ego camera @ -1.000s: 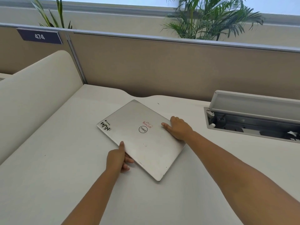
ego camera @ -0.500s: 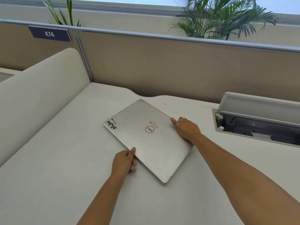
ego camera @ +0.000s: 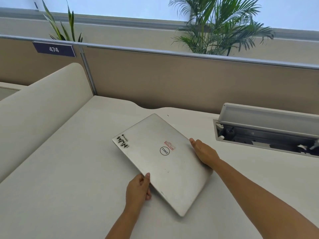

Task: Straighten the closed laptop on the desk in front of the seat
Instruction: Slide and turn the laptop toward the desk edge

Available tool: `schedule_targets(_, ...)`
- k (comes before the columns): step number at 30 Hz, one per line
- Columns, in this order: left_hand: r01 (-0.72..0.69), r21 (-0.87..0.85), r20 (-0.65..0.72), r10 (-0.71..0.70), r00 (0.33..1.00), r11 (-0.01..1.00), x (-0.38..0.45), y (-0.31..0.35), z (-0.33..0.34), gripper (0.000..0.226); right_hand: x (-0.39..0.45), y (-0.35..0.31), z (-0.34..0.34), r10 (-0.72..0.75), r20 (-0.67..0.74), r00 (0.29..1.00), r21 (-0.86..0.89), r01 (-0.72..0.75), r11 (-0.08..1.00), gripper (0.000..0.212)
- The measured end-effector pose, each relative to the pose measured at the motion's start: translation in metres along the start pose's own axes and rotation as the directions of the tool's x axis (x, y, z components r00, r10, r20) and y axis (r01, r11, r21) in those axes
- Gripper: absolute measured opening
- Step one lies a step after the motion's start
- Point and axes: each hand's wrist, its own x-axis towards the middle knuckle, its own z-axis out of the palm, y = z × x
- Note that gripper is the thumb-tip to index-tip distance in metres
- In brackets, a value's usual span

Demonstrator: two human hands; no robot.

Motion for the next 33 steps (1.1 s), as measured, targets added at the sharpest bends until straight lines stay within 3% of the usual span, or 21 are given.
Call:
schedule_targets(7,-0.023,-0.014,0.046,0.024,0.999,1.0,-0.044,-0.008,0.015,0.04,-0.052,0.035,-0.007,0.079,0.026,0.997,0.102,-0.082,0.991,0.081)
schedule_targets(14,-0.013,-0.002,0.122,0.013,0.992,1.0,-0.081,-0.013,0.023,0.037,-0.097,0.057,-0.013,0.117,0.051,0.992,0.141,-0.123,0.982,0.076)
schedule_targets(24,0.028,0.051,0.183,-0.037,0.982,0.998,-0.135,-0.031,0.027,0.04,-0.161,0.075,-0.017,0.14,0.03,0.99,0.074,-0.142,0.987,0.068)
schedule_targets(33,-0.003,0.123,0.266,-0.03,0.963,0.992,-0.175,-0.036,0.033,0.039,-0.199,0.1,-0.016,0.159,-0.021,0.987,0.074,-0.157,0.985,0.075)
